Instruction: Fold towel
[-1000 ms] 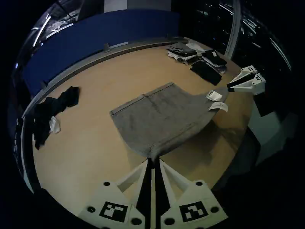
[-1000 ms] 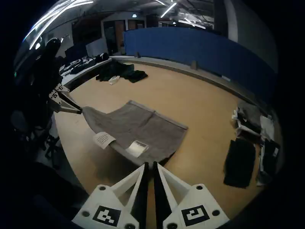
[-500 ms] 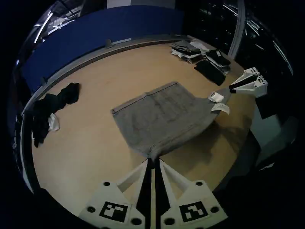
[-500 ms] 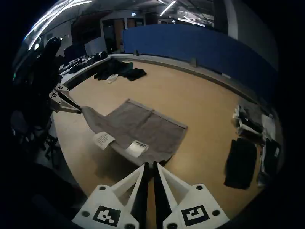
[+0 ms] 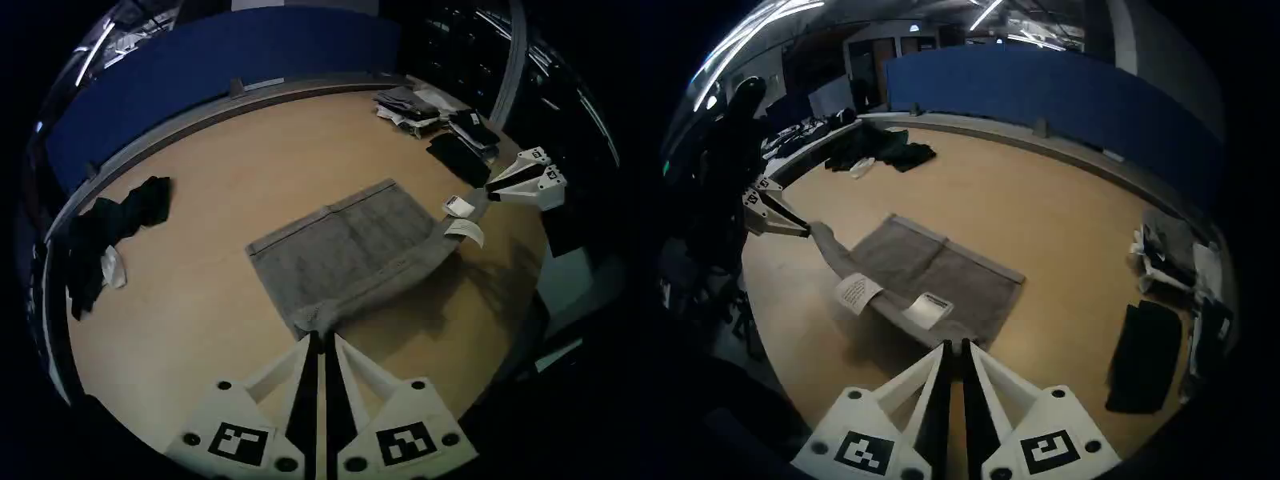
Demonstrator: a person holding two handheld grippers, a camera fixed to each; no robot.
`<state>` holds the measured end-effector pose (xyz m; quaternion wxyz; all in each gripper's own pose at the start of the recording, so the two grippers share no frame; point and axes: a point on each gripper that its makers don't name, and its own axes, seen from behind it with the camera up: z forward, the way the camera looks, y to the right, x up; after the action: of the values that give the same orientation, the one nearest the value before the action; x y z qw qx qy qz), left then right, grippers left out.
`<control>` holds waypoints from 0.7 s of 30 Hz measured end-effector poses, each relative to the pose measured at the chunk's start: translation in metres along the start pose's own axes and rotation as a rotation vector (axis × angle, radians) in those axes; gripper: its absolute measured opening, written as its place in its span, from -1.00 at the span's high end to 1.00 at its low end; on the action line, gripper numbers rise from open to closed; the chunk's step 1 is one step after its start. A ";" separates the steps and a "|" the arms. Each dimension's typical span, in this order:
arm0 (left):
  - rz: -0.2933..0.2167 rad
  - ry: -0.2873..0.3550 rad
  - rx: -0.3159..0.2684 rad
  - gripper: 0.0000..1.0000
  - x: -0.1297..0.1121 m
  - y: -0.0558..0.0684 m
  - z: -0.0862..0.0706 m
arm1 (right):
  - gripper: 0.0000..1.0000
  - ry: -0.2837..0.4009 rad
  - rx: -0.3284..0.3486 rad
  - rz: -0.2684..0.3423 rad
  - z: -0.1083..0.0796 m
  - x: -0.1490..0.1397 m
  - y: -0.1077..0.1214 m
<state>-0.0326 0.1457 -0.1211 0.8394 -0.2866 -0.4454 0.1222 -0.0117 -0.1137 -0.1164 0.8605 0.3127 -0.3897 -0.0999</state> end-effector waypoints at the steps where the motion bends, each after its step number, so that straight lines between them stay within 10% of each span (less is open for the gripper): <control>1: -0.004 -0.004 0.000 0.89 0.001 -0.002 0.002 | 0.83 -0.002 -0.001 0.002 0.003 0.002 0.002; 21: -0.038 -0.022 0.035 0.89 0.028 -0.035 0.048 | 0.84 -0.031 -0.031 0.027 0.051 0.024 0.037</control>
<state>-0.0574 0.1476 -0.0608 0.8414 -0.2620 -0.4579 0.1171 -0.0357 -0.1179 -0.0538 0.8603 0.2926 -0.4055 -0.0992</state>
